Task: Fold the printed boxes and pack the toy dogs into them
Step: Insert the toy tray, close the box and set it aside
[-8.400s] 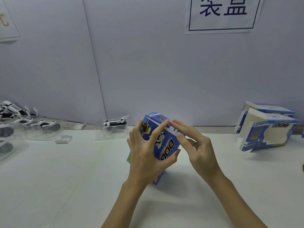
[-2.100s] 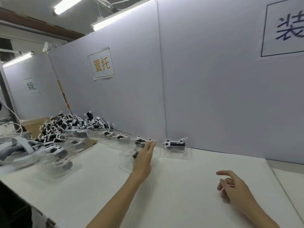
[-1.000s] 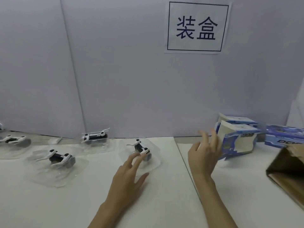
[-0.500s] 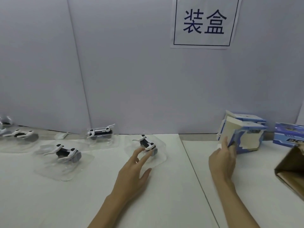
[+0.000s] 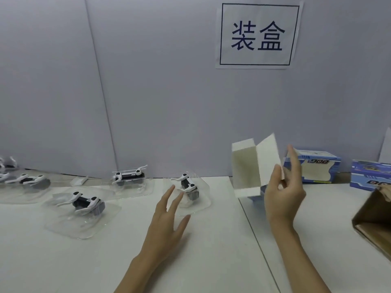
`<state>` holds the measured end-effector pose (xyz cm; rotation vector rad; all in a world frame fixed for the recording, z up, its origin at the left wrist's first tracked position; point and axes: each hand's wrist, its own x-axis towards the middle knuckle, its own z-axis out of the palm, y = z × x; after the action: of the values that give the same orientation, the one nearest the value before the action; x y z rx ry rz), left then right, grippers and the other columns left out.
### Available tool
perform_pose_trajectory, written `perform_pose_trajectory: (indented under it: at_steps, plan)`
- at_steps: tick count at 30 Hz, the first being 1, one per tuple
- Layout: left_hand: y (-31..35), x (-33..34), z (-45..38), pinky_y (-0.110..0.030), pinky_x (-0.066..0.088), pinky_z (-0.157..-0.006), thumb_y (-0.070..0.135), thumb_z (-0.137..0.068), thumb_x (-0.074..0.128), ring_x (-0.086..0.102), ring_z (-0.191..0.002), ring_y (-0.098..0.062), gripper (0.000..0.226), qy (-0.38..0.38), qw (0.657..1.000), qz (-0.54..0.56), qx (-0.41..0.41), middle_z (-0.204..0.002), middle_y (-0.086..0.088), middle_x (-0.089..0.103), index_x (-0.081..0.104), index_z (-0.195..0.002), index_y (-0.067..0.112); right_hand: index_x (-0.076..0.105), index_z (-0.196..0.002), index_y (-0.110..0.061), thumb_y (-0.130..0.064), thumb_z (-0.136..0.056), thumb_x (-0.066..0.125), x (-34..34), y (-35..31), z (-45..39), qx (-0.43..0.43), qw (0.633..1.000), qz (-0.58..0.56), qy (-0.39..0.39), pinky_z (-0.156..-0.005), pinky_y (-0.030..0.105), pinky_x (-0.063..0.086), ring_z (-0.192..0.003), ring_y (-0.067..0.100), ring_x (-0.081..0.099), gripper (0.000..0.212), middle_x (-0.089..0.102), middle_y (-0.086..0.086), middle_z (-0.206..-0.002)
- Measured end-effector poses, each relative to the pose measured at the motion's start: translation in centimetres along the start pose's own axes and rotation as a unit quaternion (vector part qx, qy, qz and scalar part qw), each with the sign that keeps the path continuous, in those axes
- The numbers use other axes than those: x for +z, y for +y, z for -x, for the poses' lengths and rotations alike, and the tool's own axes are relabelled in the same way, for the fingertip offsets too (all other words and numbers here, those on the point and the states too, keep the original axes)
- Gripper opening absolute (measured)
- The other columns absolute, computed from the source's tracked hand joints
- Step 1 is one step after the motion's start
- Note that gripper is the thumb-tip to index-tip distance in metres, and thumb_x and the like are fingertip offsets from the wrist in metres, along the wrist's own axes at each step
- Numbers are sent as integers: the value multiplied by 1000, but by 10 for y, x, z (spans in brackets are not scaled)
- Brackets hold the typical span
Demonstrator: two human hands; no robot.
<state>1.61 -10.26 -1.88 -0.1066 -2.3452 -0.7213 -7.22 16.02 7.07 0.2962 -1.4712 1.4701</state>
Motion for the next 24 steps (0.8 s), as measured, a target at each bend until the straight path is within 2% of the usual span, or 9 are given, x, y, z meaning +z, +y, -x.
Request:
perform_pose_trajectory:
  at_steps: [2, 4, 7, 12, 15, 18, 20, 22, 24]
  plan:
    - [4, -3, -3, -37, 39, -117, 36, -98, 70, 21, -151, 4, 66, 19, 1000, 24, 1, -166, 28, 14, 38, -156, 38, 63, -135, -29, -17, -105, 61, -1, -8, -6, 68, 994, -79, 17, -66, 19, 51, -69, -6, 61, 33, 70, -34, -95]
    - [12, -6, -5, -36, 34, -120, 44, -95, 72, 23, -153, 1, 74, 24, 998, 46, 19, -167, 25, 19, 34, -159, 36, 70, -116, -33, -24, -102, 66, -2, -14, -12, 121, 982, -147, 7, -62, 19, 52, -68, 0, 66, 17, 73, -23, -81]
    - [26, -11, -5, -29, 27, -117, 59, -90, 71, 23, -154, 0, 92, 14, 995, 86, 44, -168, 23, 22, 20, -164, 37, 73, -110, -30, -29, -99, 69, -3, -24, -15, 206, 952, -223, -43, -67, 21, 60, -89, 10, 76, 11, 80, -9, -96]
    - [46, -10, -1, -17, 41, -104, 70, -80, 74, 35, -142, 4, 105, 7, 987, 162, -10, -158, 38, 28, 7, -160, 55, 77, -102, -35, -39, -94, 72, -4, -39, -12, 293, 912, -253, -134, -58, 31, 61, -85, 20, 78, 10, 80, 1, -100]
    - [51, -15, 2, -5, 43, -97, 74, -77, 74, 39, -140, 3, 94, -6, 982, 191, 8, -150, 34, 40, 20, -153, 58, 79, -101, -28, -49, -90, 71, -7, -45, -14, 361, 869, -277, -193, -58, 33, 61, -87, 24, 78, 25, 79, 8, -107]
    - [63, -19, 4, -15, 56, -84, 66, -81, 77, 64, -121, -3, 62, -40, 955, 293, -6, -132, 23, 63, 42, -132, 62, 80, -108, -31, -61, -93, 62, -9, -49, -10, 428, 792, -322, -292, -68, 37, 62, -97, 28, 77, 38, 76, 11, -117]
    - [68, -18, 3, -24, 62, -76, 69, -80, 76, 72, -111, -10, 53, -42, 937, 346, -32, -125, 18, 69, 46, -124, 60, 77, -119, -29, -63, -99, 50, -7, -50, -4, 440, 743, -401, -307, -74, 38, 61, -105, 29, 75, 48, 75, 9, -122]
    - [67, -17, 0, -31, 64, -74, 62, -83, 78, 74, -109, -17, 63, -15, 926, 374, -48, -127, 15, 69, 40, -133, 61, 72, -127, -26, -55, -105, 42, 1, -47, 4, 407, 755, -432, -280, -79, 39, 60, -109, 30, 72, 47, 73, 11, -125]
    - [65, -18, -4, -37, 65, -81, 59, -81, 80, 70, -118, -18, 80, 29, 927, 367, -69, -133, 23, 64, 27, -140, 73, 59, -138, -25, -48, -104, 45, 13, -47, 13, 374, 803, -395, -243, -86, 40, 55, -109, 32, 68, 43, 68, 18, -132]
